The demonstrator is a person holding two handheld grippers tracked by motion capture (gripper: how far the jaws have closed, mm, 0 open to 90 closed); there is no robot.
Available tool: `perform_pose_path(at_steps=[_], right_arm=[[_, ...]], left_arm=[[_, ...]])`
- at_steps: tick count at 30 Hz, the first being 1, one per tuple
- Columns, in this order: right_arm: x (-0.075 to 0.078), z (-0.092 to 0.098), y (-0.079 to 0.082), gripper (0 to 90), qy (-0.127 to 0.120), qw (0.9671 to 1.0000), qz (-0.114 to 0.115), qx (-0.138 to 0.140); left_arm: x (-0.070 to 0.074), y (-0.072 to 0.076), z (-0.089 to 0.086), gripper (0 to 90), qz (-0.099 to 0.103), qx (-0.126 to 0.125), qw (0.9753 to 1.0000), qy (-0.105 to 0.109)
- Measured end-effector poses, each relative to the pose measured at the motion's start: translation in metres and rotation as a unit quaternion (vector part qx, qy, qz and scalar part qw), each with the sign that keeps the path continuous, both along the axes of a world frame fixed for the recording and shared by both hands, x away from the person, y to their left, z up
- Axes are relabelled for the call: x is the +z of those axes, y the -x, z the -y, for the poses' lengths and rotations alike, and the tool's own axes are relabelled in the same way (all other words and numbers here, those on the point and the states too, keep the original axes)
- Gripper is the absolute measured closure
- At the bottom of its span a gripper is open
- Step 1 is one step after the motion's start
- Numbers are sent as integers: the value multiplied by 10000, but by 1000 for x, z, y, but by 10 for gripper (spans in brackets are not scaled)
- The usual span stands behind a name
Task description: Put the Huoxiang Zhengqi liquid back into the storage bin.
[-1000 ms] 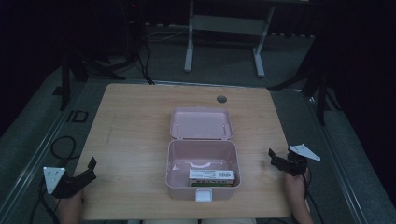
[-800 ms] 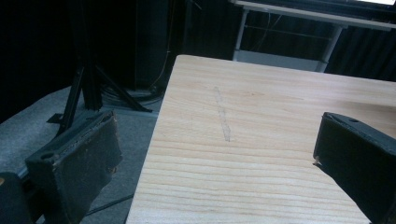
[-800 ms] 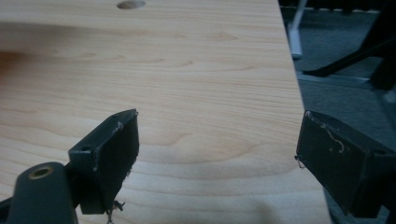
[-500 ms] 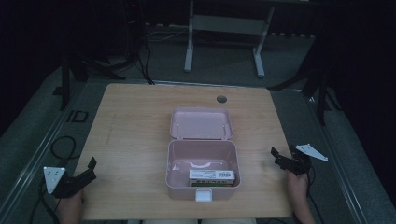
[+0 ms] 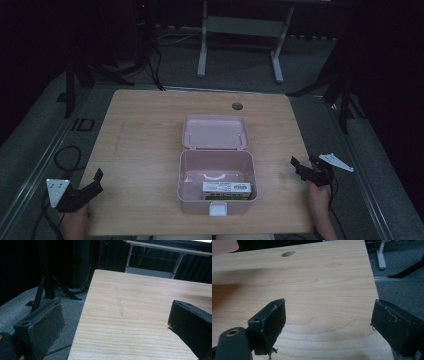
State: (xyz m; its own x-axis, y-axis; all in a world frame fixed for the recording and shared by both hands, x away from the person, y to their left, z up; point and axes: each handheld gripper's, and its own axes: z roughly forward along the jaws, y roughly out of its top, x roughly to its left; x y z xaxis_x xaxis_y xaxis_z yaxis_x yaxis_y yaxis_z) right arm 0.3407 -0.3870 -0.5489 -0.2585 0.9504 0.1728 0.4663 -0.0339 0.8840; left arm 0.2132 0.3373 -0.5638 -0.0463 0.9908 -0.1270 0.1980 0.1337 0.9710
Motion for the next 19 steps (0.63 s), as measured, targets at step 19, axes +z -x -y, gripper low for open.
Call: perform_pose_path(at_steps=[19], right_arm=[[-2, 0, -3, 121, 107, 9999, -123, -50]], left_arm=[[0, 0, 0, 7, 10, 2, 10000, 16]])
